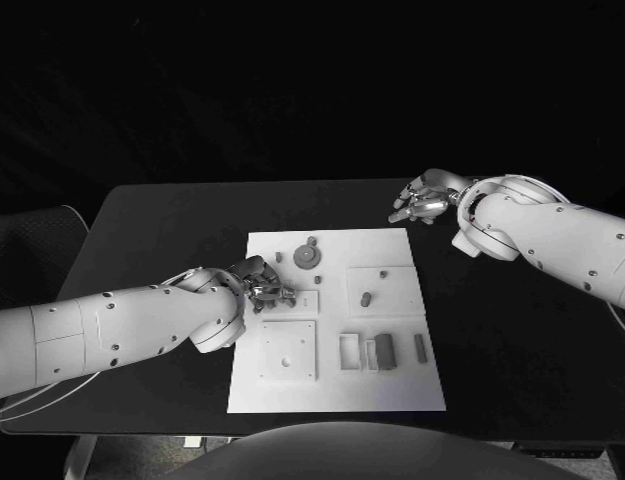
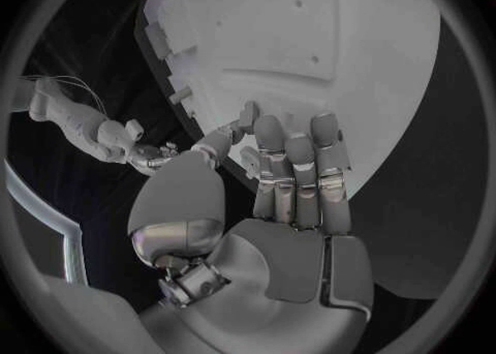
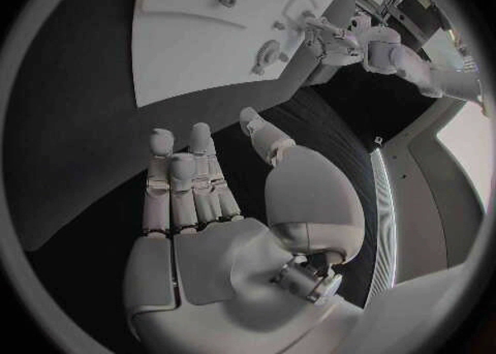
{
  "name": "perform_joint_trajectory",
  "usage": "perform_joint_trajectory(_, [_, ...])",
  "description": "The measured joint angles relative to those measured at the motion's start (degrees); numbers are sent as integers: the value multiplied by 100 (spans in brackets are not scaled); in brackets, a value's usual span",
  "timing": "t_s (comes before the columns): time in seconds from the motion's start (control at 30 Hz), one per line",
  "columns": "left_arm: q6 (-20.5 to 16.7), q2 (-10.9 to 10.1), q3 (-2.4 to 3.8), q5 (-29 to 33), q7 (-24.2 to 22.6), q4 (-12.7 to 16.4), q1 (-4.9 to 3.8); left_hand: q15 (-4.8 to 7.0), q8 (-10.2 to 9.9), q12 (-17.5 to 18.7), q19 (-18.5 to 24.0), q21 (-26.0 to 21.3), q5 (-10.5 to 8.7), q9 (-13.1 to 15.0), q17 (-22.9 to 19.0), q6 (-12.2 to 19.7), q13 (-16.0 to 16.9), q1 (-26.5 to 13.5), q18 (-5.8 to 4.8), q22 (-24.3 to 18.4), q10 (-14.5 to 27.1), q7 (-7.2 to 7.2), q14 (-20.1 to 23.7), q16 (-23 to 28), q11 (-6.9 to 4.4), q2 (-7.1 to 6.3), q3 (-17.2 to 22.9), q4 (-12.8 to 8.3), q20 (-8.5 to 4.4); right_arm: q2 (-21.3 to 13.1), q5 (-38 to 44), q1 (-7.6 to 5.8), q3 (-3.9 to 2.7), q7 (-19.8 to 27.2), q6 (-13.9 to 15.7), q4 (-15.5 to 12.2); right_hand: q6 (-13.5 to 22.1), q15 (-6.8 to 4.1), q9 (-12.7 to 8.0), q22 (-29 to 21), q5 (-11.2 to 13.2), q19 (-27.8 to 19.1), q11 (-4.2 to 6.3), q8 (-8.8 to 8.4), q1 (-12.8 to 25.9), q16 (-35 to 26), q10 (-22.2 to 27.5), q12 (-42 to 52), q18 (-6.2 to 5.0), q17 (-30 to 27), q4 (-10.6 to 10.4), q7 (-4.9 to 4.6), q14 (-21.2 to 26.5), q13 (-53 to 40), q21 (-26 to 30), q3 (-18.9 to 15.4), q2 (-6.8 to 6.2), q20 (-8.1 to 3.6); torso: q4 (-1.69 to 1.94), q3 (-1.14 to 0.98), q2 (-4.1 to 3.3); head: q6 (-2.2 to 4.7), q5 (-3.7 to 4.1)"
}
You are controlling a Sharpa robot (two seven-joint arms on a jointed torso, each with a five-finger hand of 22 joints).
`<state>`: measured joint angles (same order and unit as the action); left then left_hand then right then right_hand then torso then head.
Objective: Assemble the parts on the task board
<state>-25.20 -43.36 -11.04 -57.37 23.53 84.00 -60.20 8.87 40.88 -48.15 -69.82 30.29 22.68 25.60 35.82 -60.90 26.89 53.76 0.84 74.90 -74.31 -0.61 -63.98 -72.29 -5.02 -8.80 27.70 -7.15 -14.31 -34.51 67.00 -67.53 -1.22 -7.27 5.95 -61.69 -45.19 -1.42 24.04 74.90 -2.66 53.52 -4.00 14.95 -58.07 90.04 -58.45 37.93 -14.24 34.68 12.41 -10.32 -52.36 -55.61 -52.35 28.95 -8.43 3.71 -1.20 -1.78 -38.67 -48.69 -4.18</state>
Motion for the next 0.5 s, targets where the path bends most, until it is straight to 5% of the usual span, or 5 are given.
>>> perform_joint_trajectory(0.5, [141,-8,29,31,12,26,-9,-2,-73,-24,0,9,40,10,1,21,1,57,0,4,20,-20,-1,-26,20,-164,66,-109,2,-1,0,11,0,0,-7,2,1,10,-5,0,0,0,0,0,0,0,0,0,4,0,-17,1,-9,-1,0,-16,0,0,-1,0,0,-10,-2])
